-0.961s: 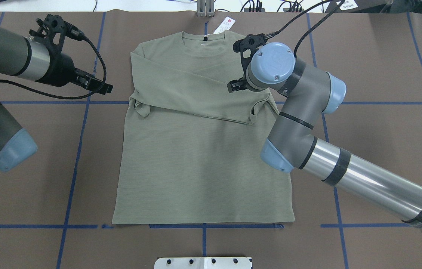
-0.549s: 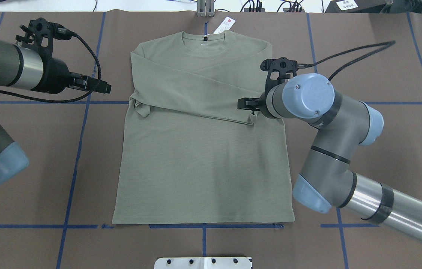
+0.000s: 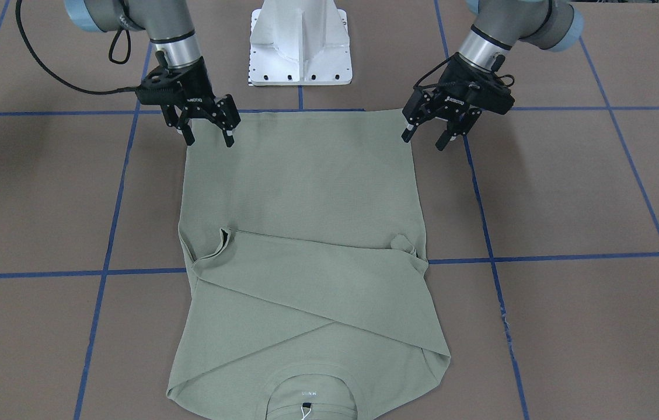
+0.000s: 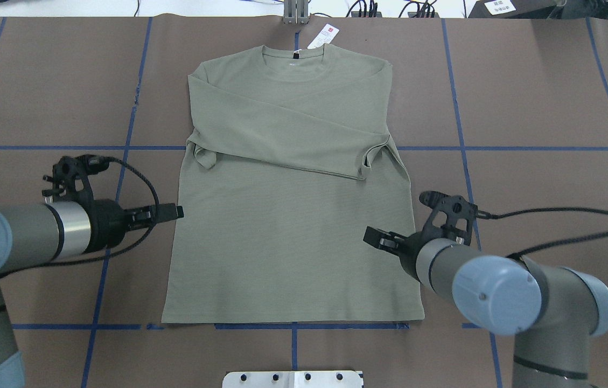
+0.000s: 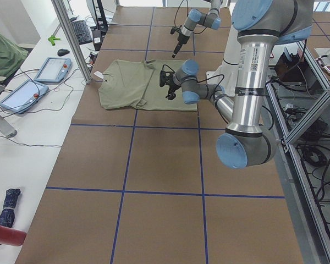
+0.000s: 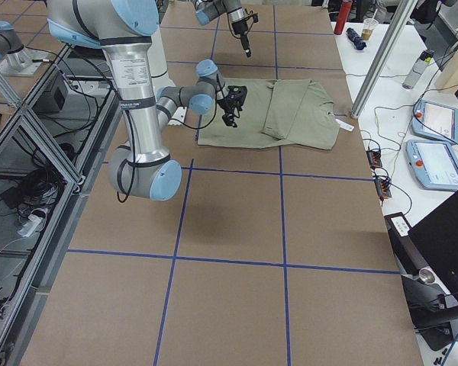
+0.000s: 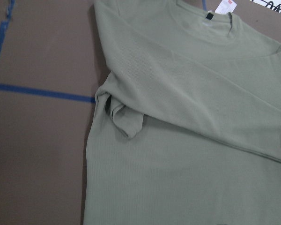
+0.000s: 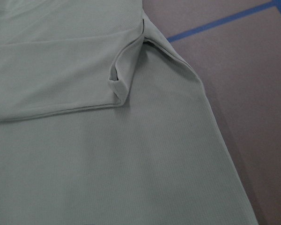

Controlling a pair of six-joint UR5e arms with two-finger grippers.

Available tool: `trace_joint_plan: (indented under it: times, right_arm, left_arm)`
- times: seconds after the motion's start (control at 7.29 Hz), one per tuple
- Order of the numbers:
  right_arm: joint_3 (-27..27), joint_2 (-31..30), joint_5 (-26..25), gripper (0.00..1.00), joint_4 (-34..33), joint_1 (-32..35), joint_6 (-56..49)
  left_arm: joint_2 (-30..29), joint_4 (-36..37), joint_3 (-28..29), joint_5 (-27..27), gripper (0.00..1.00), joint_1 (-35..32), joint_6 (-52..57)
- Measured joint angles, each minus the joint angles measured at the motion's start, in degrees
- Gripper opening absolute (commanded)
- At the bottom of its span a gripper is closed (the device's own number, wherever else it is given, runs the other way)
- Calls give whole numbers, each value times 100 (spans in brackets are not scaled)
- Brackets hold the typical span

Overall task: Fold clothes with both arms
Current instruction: 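Move both grippers down to the shirt hem corners nearest the robot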

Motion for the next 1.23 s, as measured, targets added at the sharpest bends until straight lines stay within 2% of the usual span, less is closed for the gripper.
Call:
trace_joint_plan:
  times: [0.27,0.55,0.96,1.23]
  right_arm:
    - [333,-810,-699,95,552,-723,625]
    - [353,-1165,-935,97,1023,-955,726]
    - [342,-1204,-1094,98,1094,-1055,733]
    - [315,-1200,-1135,98,1096,-1065,733]
  left_arm:
    - [538,-110,-95,813,67,1042,-850]
    - [751,-121,-58,1361,62,1826,-1597]
    - [677,-122,165,1514,61,2248,-2138]
    - [512,-122,289,1504,53,2287,-2184]
